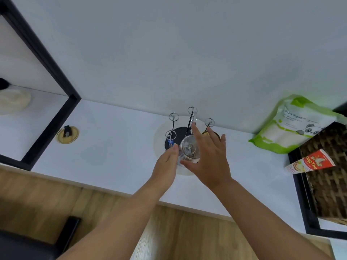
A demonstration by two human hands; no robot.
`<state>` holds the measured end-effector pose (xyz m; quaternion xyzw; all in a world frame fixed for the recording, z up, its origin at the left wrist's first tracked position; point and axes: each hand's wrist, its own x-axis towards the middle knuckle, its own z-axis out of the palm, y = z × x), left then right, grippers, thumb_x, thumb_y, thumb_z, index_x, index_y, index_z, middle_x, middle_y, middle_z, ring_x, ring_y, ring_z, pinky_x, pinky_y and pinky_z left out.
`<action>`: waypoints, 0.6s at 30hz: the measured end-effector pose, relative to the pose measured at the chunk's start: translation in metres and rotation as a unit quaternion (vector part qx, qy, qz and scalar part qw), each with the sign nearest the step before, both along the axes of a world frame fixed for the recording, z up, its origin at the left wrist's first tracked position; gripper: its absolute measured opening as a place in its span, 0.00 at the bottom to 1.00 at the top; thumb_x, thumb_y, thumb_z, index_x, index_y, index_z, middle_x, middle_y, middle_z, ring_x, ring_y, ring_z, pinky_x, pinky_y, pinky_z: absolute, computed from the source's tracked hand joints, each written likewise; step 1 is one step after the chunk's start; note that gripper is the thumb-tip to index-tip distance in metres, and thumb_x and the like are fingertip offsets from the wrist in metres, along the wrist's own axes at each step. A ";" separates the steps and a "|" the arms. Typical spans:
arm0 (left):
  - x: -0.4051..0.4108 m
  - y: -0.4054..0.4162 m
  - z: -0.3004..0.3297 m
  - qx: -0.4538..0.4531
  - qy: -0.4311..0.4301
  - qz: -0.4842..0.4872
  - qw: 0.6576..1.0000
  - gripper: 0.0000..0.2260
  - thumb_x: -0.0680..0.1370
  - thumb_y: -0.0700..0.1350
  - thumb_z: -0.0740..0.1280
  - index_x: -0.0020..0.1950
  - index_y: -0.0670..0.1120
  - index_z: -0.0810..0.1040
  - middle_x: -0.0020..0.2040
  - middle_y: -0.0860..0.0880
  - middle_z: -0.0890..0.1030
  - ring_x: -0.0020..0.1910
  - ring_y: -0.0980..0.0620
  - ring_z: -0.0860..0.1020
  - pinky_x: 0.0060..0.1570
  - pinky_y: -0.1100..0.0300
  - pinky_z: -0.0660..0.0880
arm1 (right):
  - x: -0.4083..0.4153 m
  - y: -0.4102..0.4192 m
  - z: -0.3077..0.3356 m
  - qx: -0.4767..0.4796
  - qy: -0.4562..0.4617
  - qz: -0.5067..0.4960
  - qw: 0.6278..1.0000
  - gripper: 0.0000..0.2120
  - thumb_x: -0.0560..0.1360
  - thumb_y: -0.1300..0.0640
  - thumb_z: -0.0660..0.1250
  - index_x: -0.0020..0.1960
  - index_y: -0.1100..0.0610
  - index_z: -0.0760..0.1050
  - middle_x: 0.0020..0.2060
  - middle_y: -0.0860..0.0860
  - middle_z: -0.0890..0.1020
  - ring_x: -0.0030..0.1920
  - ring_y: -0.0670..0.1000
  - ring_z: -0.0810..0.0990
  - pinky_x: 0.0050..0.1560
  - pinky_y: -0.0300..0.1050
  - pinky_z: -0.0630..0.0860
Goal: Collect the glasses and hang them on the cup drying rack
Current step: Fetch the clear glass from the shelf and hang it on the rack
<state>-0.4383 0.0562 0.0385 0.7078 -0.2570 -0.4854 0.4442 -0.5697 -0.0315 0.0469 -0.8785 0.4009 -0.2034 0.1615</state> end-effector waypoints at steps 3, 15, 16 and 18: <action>-0.002 -0.001 -0.009 0.004 -0.007 -0.001 1.000 0.19 0.85 0.62 0.50 0.72 0.63 0.72 0.63 0.63 0.72 0.63 0.63 0.69 0.61 0.65 0.61 | -0.002 -0.001 -0.007 -0.014 0.020 0.006 1.000 0.52 0.69 0.39 0.79 0.84 0.50 0.56 0.64 0.49 0.80 0.81 0.58 0.60 0.79 0.70 0.49; -0.010 -0.006 -0.010 0.007 -0.068 -0.022 0.997 0.18 0.84 0.64 0.53 0.39 0.86 0.69 0.37 0.85 0.71 0.41 0.87 0.66 0.40 0.73 0.62 | -0.009 0.004 -0.036 -0.059 0.058 0.003 0.997 0.50 0.70 0.34 0.77 0.83 0.49 0.58 0.73 0.48 0.77 0.82 0.56 0.58 0.80 0.66 0.42; -0.010 -0.006 -0.011 0.006 -0.070 -0.022 0.997 0.17 0.84 0.64 0.53 0.39 0.85 0.70 0.37 0.85 0.71 0.41 0.87 0.67 0.39 0.73 0.63 | -0.010 0.004 -0.037 -0.061 0.061 0.003 0.996 0.49 0.70 0.34 0.77 0.83 0.49 0.59 0.73 0.49 0.77 0.82 0.56 0.58 0.80 0.67 0.43; -0.010 -0.006 -0.014 0.005 -0.072 -0.023 0.997 0.15 0.84 0.64 0.53 0.41 0.78 0.73 0.38 0.84 0.71 0.42 0.87 0.67 0.36 0.76 0.65 | -0.010 0.003 -0.038 -0.064 0.065 0.006 0.996 0.47 0.70 0.34 0.77 0.82 0.50 0.62 0.74 0.50 0.77 0.82 0.57 0.59 0.80 0.68 0.44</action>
